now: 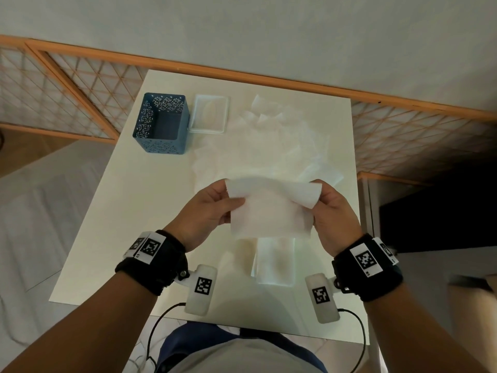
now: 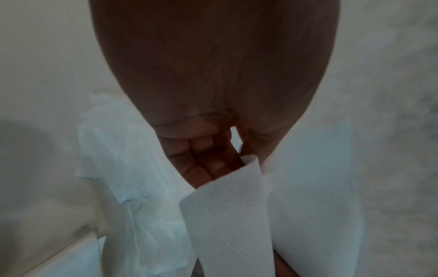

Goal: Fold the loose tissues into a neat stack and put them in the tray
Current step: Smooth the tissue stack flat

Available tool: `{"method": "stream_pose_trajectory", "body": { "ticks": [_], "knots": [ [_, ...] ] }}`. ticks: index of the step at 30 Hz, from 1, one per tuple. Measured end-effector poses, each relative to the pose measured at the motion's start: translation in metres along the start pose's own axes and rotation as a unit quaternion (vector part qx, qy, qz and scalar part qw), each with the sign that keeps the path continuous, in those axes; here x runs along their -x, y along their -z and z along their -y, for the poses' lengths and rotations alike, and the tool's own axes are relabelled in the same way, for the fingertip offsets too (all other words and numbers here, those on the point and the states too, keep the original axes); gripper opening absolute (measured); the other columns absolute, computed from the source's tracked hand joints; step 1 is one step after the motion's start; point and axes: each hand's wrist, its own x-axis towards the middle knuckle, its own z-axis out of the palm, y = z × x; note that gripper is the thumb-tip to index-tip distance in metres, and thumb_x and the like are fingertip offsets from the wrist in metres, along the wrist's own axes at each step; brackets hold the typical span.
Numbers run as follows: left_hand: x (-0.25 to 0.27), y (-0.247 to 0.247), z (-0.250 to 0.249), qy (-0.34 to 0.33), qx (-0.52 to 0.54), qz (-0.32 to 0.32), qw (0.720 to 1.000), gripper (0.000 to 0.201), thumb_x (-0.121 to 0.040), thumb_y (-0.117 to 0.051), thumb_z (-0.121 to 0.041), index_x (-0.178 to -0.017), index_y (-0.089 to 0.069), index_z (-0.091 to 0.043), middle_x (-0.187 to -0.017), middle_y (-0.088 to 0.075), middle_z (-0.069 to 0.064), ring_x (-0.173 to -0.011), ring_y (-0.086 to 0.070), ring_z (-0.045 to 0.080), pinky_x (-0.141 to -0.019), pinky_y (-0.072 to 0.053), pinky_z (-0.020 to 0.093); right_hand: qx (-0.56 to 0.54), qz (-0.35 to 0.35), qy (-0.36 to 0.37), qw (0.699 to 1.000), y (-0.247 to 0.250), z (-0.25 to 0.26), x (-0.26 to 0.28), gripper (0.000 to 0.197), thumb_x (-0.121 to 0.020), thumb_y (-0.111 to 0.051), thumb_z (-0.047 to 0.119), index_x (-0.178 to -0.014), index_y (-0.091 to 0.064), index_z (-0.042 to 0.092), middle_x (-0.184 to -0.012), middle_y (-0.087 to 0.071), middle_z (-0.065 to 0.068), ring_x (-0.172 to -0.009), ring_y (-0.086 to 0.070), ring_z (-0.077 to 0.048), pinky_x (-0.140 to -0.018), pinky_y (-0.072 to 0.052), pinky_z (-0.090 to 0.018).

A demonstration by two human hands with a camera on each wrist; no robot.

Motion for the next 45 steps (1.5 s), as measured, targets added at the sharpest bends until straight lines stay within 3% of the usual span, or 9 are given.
{"method": "stream_pose_trajectory", "body": {
  "ticks": [10, 15, 17, 21, 25, 30, 36, 40, 45],
  "knots": [
    [-0.003, 0.002, -0.008, 0.022, -0.026, -0.035, 0.999, 0.022, -0.092, -0.055, -0.027, -0.089, -0.067, -0.009, -0.095, -0.066, 0.006, -0.082, -0.058, 0.022, -0.076, -0.047, 0.033, -0.069, -0.009, -0.069, 0.995, 0.003, -0.005, -0.004, 0.011, -0.063, -0.043, 0.009, -0.071, -0.051, 0.012, -0.075, -0.046, -0.005, -0.069, -0.041, -0.02, -0.058, -0.031, -0.028],
    [-0.01, 0.005, 0.005, -0.036, -0.14, -0.059, 0.988, 0.017, -0.099, -0.072, -0.012, -0.109, -0.067, -0.025, -0.087, -0.068, 0.008, -0.078, -0.063, 0.02, -0.075, -0.053, 0.033, -0.025, -0.032, -0.053, 0.998, 0.003, -0.008, -0.003, 0.012, -0.082, -0.061, 0.025, -0.084, -0.053, 0.016, -0.072, -0.053, 0.001, -0.066, -0.052, -0.016, -0.067, -0.05, -0.029],
    [-0.011, 0.003, 0.005, -0.032, -0.159, -0.049, 0.985, 0.034, -0.099, -0.073, -0.011, -0.125, -0.062, -0.029, -0.095, -0.072, 0.009, -0.083, -0.068, 0.021, -0.079, -0.056, 0.034, 0.11, -0.024, -0.019, 0.993, 0.006, -0.013, -0.004, 0.022, -0.089, -0.069, 0.036, -0.104, -0.059, 0.023, -0.089, -0.069, 0.005, -0.083, -0.065, -0.018, -0.081, -0.056, -0.035],
    [-0.01, -0.002, 0.007, -0.018, -0.257, 0.011, 0.966, 0.049, -0.096, -0.075, -0.018, -0.137, -0.054, -0.034, -0.088, -0.067, -0.011, -0.078, -0.065, 0.015, -0.076, -0.054, 0.031, 0.35, 0.037, 0.07, 0.933, 0.001, -0.016, -0.001, 0.06, -0.091, -0.074, 0.039, -0.146, -0.05, 0.031, -0.139, -0.054, 0.017, -0.121, -0.054, 0.0, -0.094, -0.037, -0.005],
    [-0.009, -0.01, 0.012, 0.016, -0.275, 0.075, 0.958, 0.046, -0.096, -0.068, -0.011, -0.137, -0.055, -0.028, -0.087, -0.068, -0.004, -0.076, -0.06, 0.011, -0.075, -0.049, 0.031, 0.355, 0.128, 0.046, 0.925, -0.014, -0.022, 0.003, 0.037, -0.093, -0.074, 0.037, -0.128, -0.065, 0.031, -0.127, -0.066, 0.016, -0.117, -0.058, 0.0, -0.1, -0.044, -0.018],
    [-0.018, -0.013, 0.023, 0.033, -0.265, 0.055, 0.962, 0.048, -0.085, -0.063, -0.027, -0.132, -0.06, -0.035, -0.112, -0.07, 0.011, -0.091, -0.07, 0.025, -0.082, -0.057, 0.039, 0.301, 0.14, 0.003, 0.943, -0.019, -0.042, 0.007, 0.017, -0.097, -0.07, 0.029, -0.09, -0.064, 0.014, -0.084, -0.067, -0.009, -0.074, -0.061, -0.023, -0.073, -0.05, -0.042],
    [-0.046, -0.001, 0.054, 0.069, -0.278, -0.024, 0.958, 0.037, -0.093, -0.077, -0.021, -0.127, -0.065, -0.028, -0.104, -0.072, -0.004, -0.099, -0.072, 0.018, -0.084, -0.055, 0.028, 0.183, 0.015, -0.105, 0.977, -0.014, -0.089, 0.006, 0.015, -0.095, -0.071, 0.029, -0.086, -0.07, 0.017, -0.081, -0.072, -0.008, -0.067, -0.061, -0.014, -0.068, -0.052, -0.035],
    [-0.065, 0.005, 0.076, 0.081, -0.284, -0.063, 0.953, 0.034, -0.091, -0.078, -0.017, -0.122, -0.067, -0.025, -0.099, -0.077, -0.008, -0.085, -0.069, 0.006, -0.078, -0.05, 0.027, 0.206, -0.054, -0.166, 0.963, -0.01, -0.125, 0.003, 0.019, -0.094, -0.072, 0.028, -0.081, -0.07, 0.015, -0.071, -0.065, 0.005, -0.064, -0.056, -0.013, -0.066, -0.049, -0.031],
    [-0.085, 0.0, 0.089, 0.082, -0.312, -0.086, 0.943, 0.027, -0.089, -0.074, -0.011, -0.115, -0.069, -0.018, -0.09, -0.077, -0.006, -0.086, -0.074, 0.017, -0.079, -0.056, 0.031, 0.234, -0.081, -0.205, 0.947, -0.004, -0.153, -0.002, 0.018, -0.095, -0.071, 0.029, -0.085, -0.07, 0.014, -0.073, -0.064, 0.006, -0.065, -0.055, -0.014, -0.059, -0.044, -0.025]
  ]
}}
